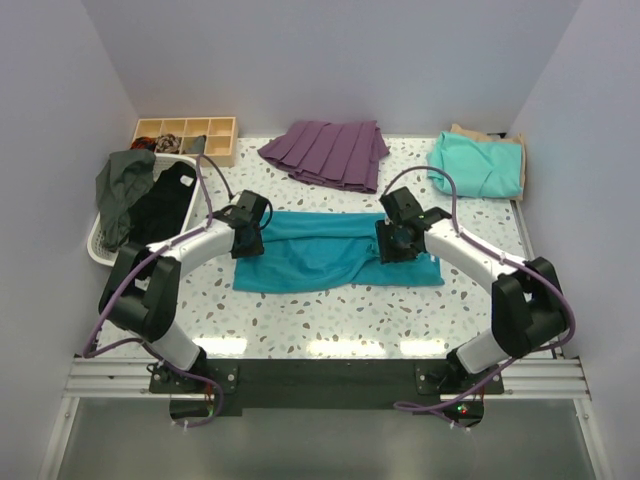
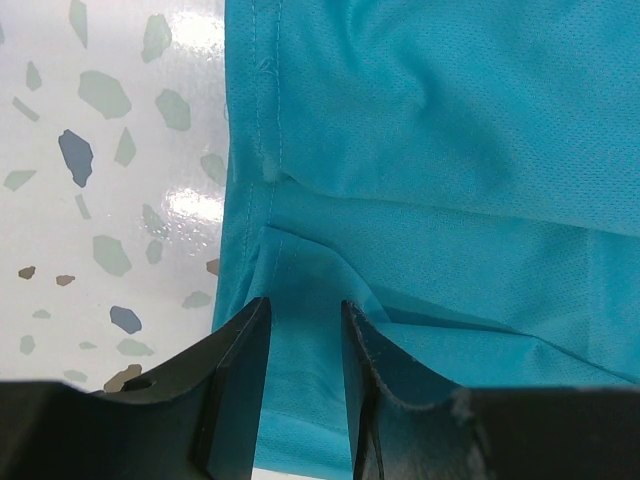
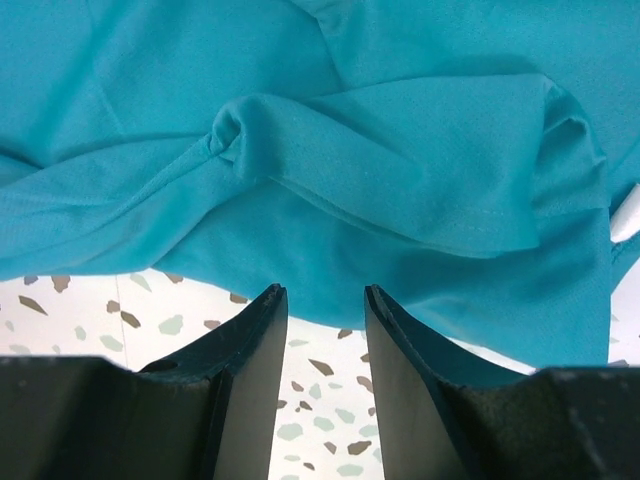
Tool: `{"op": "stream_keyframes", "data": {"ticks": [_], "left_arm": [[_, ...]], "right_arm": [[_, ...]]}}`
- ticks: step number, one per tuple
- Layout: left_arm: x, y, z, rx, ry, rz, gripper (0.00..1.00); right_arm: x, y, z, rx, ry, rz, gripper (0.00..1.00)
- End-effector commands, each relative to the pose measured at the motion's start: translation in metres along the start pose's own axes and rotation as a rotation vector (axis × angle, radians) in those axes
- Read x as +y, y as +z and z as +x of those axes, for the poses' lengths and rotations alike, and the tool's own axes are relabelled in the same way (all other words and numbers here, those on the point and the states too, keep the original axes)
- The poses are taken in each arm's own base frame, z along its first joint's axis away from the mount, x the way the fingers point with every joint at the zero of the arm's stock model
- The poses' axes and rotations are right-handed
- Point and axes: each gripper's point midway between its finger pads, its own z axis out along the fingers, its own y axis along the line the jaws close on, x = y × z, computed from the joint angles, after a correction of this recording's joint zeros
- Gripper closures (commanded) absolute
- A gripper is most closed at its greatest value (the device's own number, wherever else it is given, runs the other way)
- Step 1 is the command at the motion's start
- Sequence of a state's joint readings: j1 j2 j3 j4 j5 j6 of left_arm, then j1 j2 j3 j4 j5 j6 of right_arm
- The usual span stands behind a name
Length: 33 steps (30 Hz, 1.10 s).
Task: Fold and stack the t-shirts
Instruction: Fold the other side of the tshirt into a rectangle
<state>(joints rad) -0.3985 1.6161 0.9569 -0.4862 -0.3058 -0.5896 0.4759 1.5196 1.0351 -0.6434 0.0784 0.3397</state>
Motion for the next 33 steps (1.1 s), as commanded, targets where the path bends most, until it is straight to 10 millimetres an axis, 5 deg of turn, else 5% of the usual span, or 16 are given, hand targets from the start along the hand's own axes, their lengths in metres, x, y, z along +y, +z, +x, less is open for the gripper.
{"op": "stream_keyframes", "data": {"ticks": [1,17,23,33], "left_arm": [[-0.002,0.001,-0.008,-0.023,0.001,0.014,0.61],[0.003,0.000,-0.010,-0.027,0.009,-0.017,0.61],[0.004,0.001,-0.009,-0.025,0.009,-0.024,0.61],[0.005,-0.001,-0.012,-0.033,0.006,-0.029,0.61]], "right_arm": [[0.003,0.017,-0.009,-0.022,0.014,0.007,0.59],[-0.018,0.039,-0.051,-0.083,0.021,0.111,0.58],[-0.027,0.049,-0.080,-0.119,0.035,0.113,0.57],[-0.007,0.064,-0.131,-0.155,0.019,0.029,0.54]]}}
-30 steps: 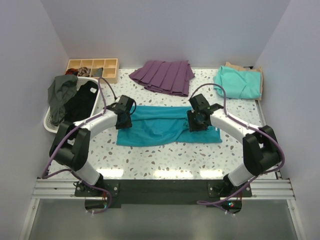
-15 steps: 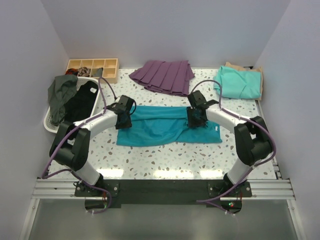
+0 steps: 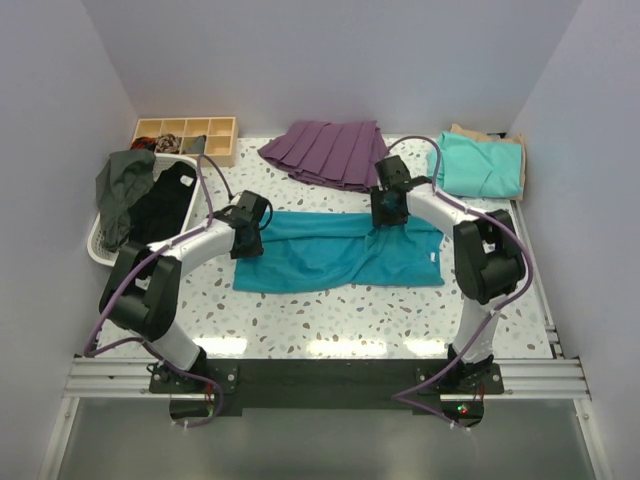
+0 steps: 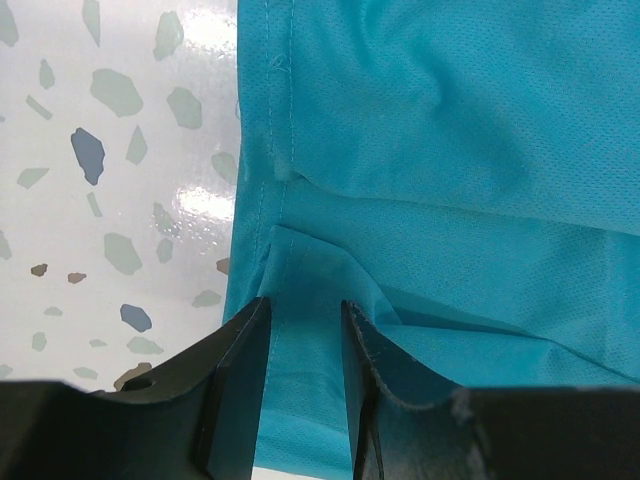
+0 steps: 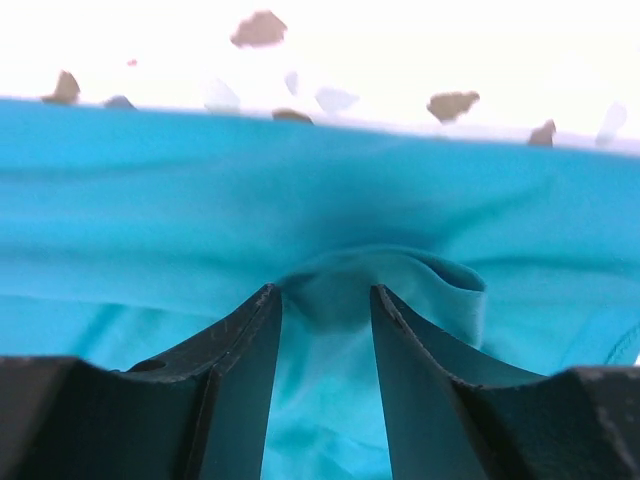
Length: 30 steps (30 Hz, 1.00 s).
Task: Fold and stack the t-shirts
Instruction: Fold the other side of the tshirt into a rectangle, then rotate the tshirt 90 degrees
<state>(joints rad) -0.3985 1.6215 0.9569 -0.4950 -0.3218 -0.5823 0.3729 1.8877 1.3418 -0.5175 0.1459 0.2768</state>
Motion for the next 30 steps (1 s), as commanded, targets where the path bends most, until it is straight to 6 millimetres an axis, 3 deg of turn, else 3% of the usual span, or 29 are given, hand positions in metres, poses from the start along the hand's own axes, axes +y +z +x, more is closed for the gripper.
{"op": "stream_keyframes", "data": {"ticks": [1,5,10,11,12,14,17,24,28,30], "left_arm": [[0.001,-0.003,-0.013,-0.038,-0.007,-0.009,0.61],[0.003,-0.011,-0.021,-0.074,-0.021,-0.003,0.61],[-0.003,-0.031,-0.040,-0.155,-0.046,0.055,0.61],[-0.004,-0.033,-0.042,-0.164,-0.042,0.066,0.60],[-0.009,-0.037,-0.047,-0.182,-0.049,0.097,0.60],[-0.016,-0.041,-0.051,-0.197,-0.035,0.141,0.60],[-0.036,-0.042,-0.056,-0.208,-0.028,0.238,0.59],[-0.074,-0.017,-0.071,-0.204,-0.037,0.337,0.59],[-0.077,0.001,-0.079,-0.232,-0.035,0.307,0.59],[-0.073,0.015,-0.075,-0.214,-0.027,0.268,0.59]], "right_arm": [[0.017,-0.001,-0.034,-0.068,-0.012,-0.072,0.53],[0.013,-0.017,-0.046,-0.125,0.015,-0.064,0.51],[-0.012,-0.037,-0.033,-0.138,0.038,0.003,0.49],[-0.014,-0.049,-0.035,-0.165,0.042,0.003,0.49],[-0.021,-0.049,-0.025,-0.151,0.047,0.018,0.48],[-0.022,-0.058,-0.023,-0.174,0.054,0.001,0.47],[-0.025,-0.053,-0.008,-0.142,0.058,-0.004,0.46],[-0.033,-0.020,0.018,-0.069,0.111,-0.006,0.46],[-0.035,0.004,0.029,-0.024,0.135,-0.019,0.47],[-0.040,0.012,0.027,-0.027,0.152,-0.008,0.47]]}}
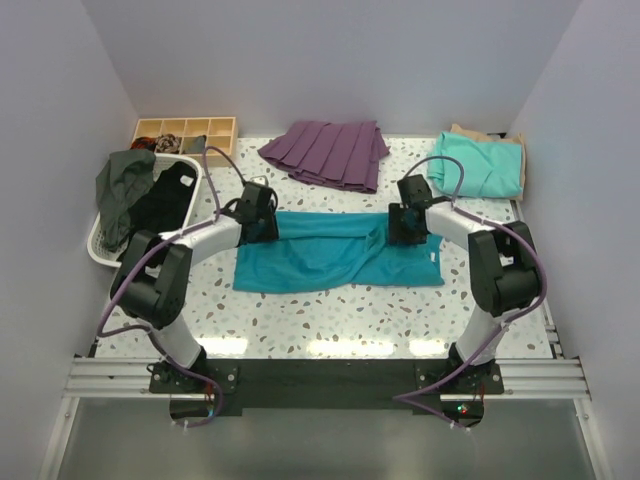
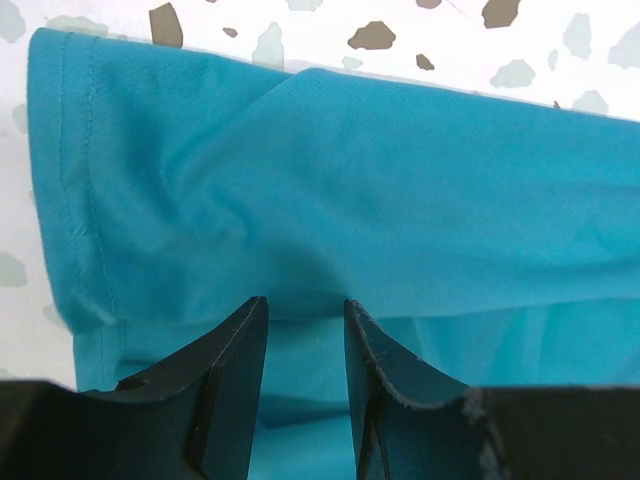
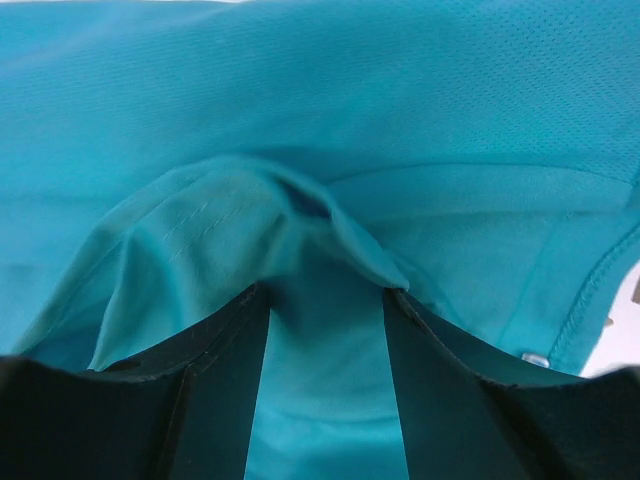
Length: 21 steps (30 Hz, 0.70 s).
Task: Fold and stack the t-shirts
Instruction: Rotate the tshirt 90 degrees
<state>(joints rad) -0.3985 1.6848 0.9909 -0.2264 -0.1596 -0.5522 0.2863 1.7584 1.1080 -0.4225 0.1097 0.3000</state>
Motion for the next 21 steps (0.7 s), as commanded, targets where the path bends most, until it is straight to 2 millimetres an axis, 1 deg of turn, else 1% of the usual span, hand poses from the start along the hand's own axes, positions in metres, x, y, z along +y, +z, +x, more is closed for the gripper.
{"op": "stream_keyframes", "data": {"ticks": [1,2,3,5,6,7,8,9,10,11,12,13,14,15,16,17,19,20,21], "left_arm": [[-0.007,0.016,-0.026,-0.079,0.010,-0.002,0.59],[0.001,0.019,-0.022,-0.072,0.004,-0.039,0.59],[0.009,0.023,-0.009,-0.029,0.011,-0.074,0.59],[0.024,0.025,0.012,0.034,-0.001,-0.136,0.59],[0.030,0.025,0.027,0.083,0.003,-0.156,0.60],[0.041,0.023,0.049,0.134,0.005,-0.177,0.61],[0.043,0.018,0.060,0.155,-0.015,-0.176,0.61],[0.054,0.012,0.088,0.211,-0.009,-0.193,0.61],[0.057,0.007,0.101,0.234,-0.015,-0.192,0.61],[0.053,-0.002,0.108,0.245,-0.042,-0.160,0.61],[0.056,-0.011,0.132,0.292,-0.029,-0.154,0.61],[0.053,-0.017,0.141,0.306,-0.024,-0.137,0.61],[0.040,-0.030,0.151,0.315,-0.010,-0.103,0.61],[0.039,-0.037,0.163,0.338,0.007,-0.098,0.61],[0.034,-0.044,0.169,0.346,0.024,-0.087,0.61],[0.024,-0.055,0.180,0.365,0.050,-0.071,0.60],[0.019,-0.067,0.196,0.401,0.071,-0.046,0.60],[0.013,-0.077,0.207,0.431,0.086,-0.022,0.60],[0.016,-0.082,0.217,0.455,0.094,-0.020,0.60]], "right_arm": [[-0.003,0.018,-0.012,-0.034,0.060,-0.008,0.47],[-0.008,0.025,-0.004,0.002,0.063,0.015,0.47],[-0.016,0.027,-0.008,0.001,0.088,0.044,0.47],[-0.024,0.032,-0.002,0.037,0.112,0.078,0.47],[-0.030,0.034,-0.004,0.034,0.132,0.101,0.47],[-0.032,0.034,-0.006,0.034,0.134,0.111,0.47],[-0.034,0.036,-0.003,0.051,0.129,0.127,0.47],[-0.036,0.036,-0.012,0.040,0.128,0.140,0.46],[-0.035,0.036,-0.014,0.044,0.122,0.141,0.46],[-0.036,0.036,-0.013,0.063,0.113,0.145,0.46],[-0.033,0.037,-0.023,0.054,0.103,0.136,0.46],[-0.030,0.037,-0.025,0.058,0.096,0.122,0.46],[-0.028,0.037,-0.026,0.063,0.093,0.112,0.46],[-0.024,0.036,-0.034,0.051,0.087,0.100,0.46],[-0.023,0.036,-0.037,0.051,0.083,0.089,0.46],[-0.020,0.033,-0.044,0.045,0.079,0.079,0.46],[-0.015,0.032,-0.046,0.058,0.068,0.056,0.46],[-0.010,0.030,-0.053,0.048,0.054,0.031,0.46],[-0.007,0.029,-0.055,0.053,0.046,0.013,0.46]]}}
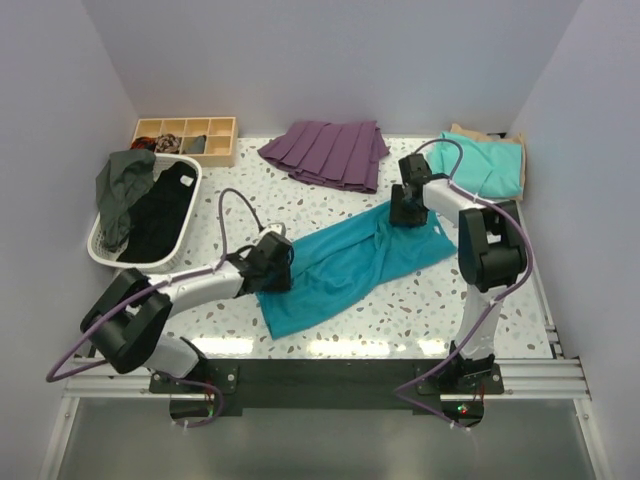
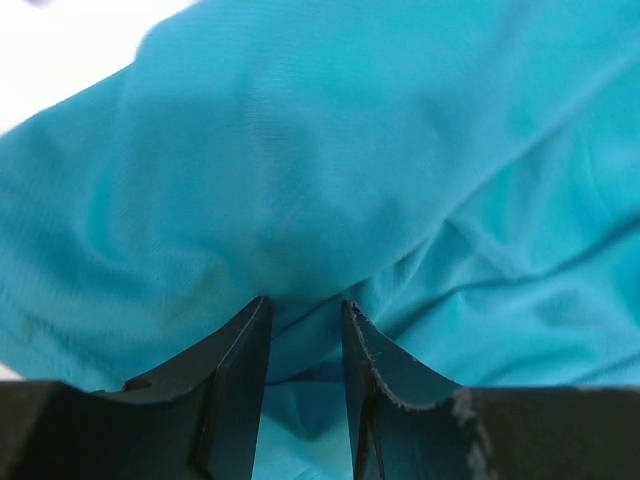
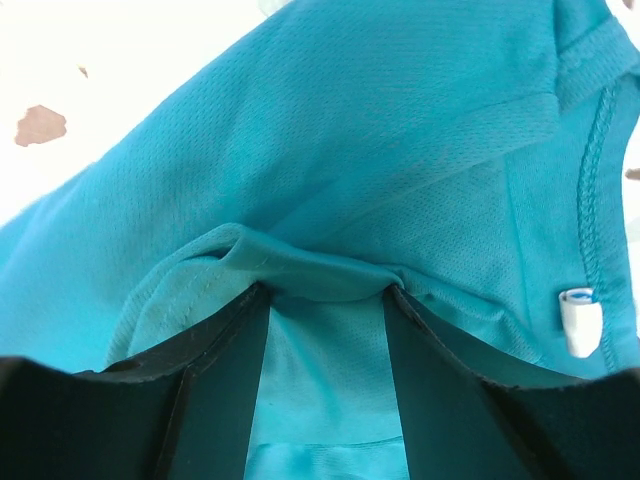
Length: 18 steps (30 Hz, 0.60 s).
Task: Fold and stack the t-shirts
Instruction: Rotate the tshirt 90 degrees
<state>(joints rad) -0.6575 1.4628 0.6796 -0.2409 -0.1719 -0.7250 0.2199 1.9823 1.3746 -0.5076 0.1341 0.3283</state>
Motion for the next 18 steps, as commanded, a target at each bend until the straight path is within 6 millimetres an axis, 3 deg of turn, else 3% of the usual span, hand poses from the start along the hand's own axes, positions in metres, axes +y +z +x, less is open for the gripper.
{"op": "stream_keyframes", "data": {"ticks": [1,2,6,11,14,16,17,18], "left_arm": [[0.027,-0.028,0.110,0.350,0.020,-0.070,0.60],[0.020,-0.036,0.120,0.367,0.039,-0.035,0.60],[0.028,-0.065,0.169,0.463,0.068,-0.015,0.60],[0.013,-0.101,0.199,0.494,0.087,0.063,0.60],[0.007,-0.110,0.186,0.418,0.119,0.055,0.60],[-0.007,-0.116,0.161,0.331,0.133,0.066,0.59],[-0.002,-0.113,0.143,0.245,0.153,0.013,0.58],[-0.021,-0.120,0.118,0.167,0.153,0.034,0.57]], "right_arm": [[0.011,-0.008,-0.007,0.038,-0.043,-0.064,0.46],[0.019,-0.012,-0.011,0.034,-0.058,-0.105,0.46],[0.038,-0.017,-0.011,0.054,-0.108,-0.184,0.45],[0.088,-0.020,-0.008,0.106,-0.212,-0.327,0.44],[0.104,-0.030,-0.013,0.067,-0.264,-0.304,0.44],[0.105,-0.043,-0.026,0.000,-0.256,-0.295,0.42],[0.099,-0.047,-0.027,-0.014,-0.246,-0.282,0.41],[0.096,-0.068,-0.039,-0.075,-0.240,-0.284,0.41]]}}
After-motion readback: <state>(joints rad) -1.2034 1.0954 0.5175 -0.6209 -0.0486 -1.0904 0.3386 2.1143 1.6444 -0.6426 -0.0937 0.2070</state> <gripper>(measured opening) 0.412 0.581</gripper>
